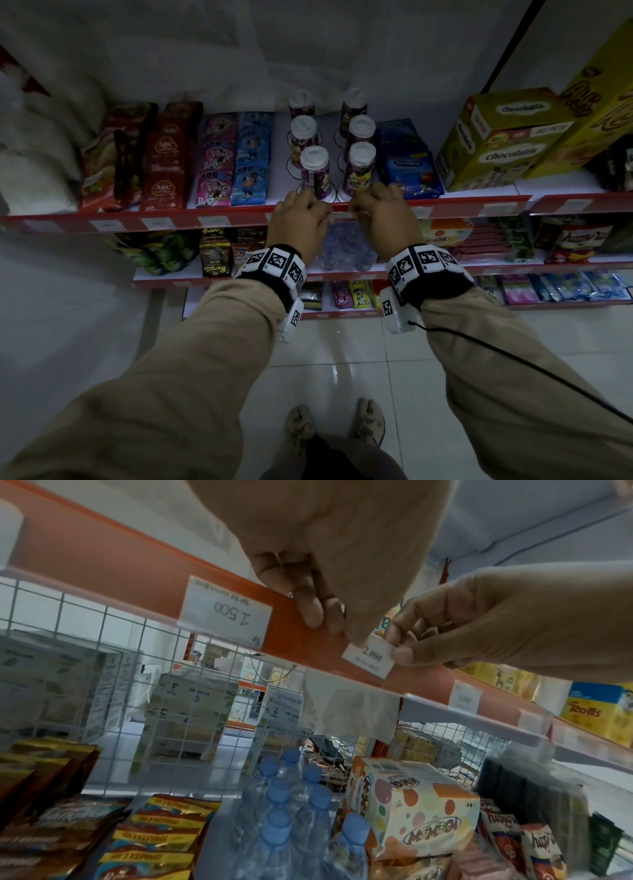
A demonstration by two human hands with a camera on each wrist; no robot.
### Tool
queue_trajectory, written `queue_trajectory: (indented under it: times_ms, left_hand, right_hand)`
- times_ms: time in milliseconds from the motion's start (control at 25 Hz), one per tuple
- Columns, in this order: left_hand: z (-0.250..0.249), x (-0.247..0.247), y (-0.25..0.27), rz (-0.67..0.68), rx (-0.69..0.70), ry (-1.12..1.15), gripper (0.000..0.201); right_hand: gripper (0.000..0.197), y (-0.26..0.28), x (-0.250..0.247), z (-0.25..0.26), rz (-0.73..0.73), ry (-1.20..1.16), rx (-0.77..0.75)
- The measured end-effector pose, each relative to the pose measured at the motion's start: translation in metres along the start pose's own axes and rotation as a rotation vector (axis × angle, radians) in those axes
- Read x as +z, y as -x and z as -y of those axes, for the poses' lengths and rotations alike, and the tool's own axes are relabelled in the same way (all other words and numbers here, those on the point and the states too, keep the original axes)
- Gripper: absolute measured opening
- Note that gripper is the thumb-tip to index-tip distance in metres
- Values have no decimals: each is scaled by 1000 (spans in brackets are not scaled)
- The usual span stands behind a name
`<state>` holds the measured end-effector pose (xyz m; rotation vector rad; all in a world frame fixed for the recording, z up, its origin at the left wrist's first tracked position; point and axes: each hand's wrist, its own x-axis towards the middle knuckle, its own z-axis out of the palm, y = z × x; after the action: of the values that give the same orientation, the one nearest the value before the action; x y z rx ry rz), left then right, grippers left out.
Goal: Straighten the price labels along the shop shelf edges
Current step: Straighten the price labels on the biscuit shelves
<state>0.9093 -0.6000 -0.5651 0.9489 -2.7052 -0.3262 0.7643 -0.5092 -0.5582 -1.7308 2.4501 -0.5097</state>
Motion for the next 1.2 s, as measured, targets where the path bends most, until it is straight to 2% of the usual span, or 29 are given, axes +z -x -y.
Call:
queue_trajectory:
  times_ms: [320,760,1000,1200]
  left_hand:
    - [2,-3,2,21,31,-15,26]
    - [5,-4,3,136,38,-160,34]
    - [6,-11,6,147,47,-88,36]
    - [3,-13,6,173,36,-113,35]
  right_hand:
    - [23,4,2,4,11,32,33]
    - [23,6,3,8,-13,48,71]
    - [27,8,3,9,-20,67,66]
    - [32,10,-5,9,34,94,48]
